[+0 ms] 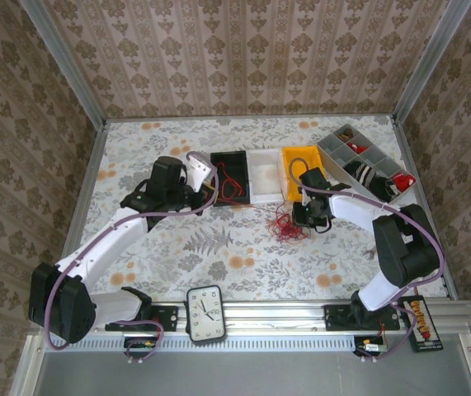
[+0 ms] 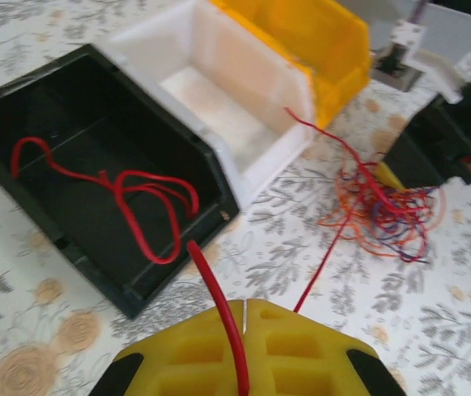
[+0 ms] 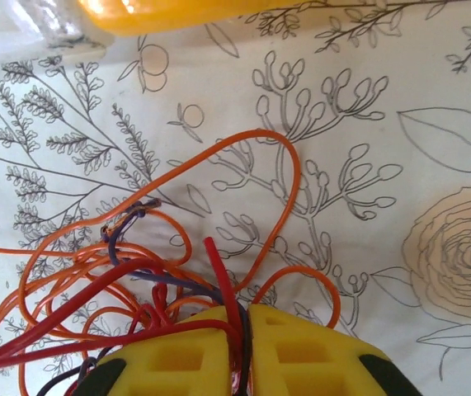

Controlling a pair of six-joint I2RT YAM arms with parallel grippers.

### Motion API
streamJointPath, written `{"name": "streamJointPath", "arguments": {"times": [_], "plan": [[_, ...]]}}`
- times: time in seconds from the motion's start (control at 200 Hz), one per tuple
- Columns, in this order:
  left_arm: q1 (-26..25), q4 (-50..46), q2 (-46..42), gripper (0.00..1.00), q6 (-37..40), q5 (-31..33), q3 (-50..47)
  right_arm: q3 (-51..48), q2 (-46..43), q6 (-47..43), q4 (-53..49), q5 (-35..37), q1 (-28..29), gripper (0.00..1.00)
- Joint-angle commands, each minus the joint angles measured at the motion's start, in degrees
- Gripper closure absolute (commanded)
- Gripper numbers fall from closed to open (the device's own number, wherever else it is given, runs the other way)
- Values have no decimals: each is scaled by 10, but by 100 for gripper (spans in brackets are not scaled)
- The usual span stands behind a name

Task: Untangle the cables

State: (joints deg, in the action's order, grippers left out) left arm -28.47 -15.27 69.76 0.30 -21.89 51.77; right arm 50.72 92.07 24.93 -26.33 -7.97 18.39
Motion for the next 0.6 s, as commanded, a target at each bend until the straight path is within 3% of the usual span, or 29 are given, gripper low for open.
{"name": "streamJointPath", "arguments": {"times": [0.0,0.22,0.315,0.595], "plan": [[38,58,-44,100,-35,81,2,-23,-2,23,-47,64,-22,79],[42,95,-63,100,-59,1,28,-28,-10,21,-47,65,-22,49],[42,115,-72,100,-68,5,31,-33,-19,19,-48,70,-22,46],[58,179,-112,100,-98,94,52,-47,-47,15,-31,79,-22,35]]}}
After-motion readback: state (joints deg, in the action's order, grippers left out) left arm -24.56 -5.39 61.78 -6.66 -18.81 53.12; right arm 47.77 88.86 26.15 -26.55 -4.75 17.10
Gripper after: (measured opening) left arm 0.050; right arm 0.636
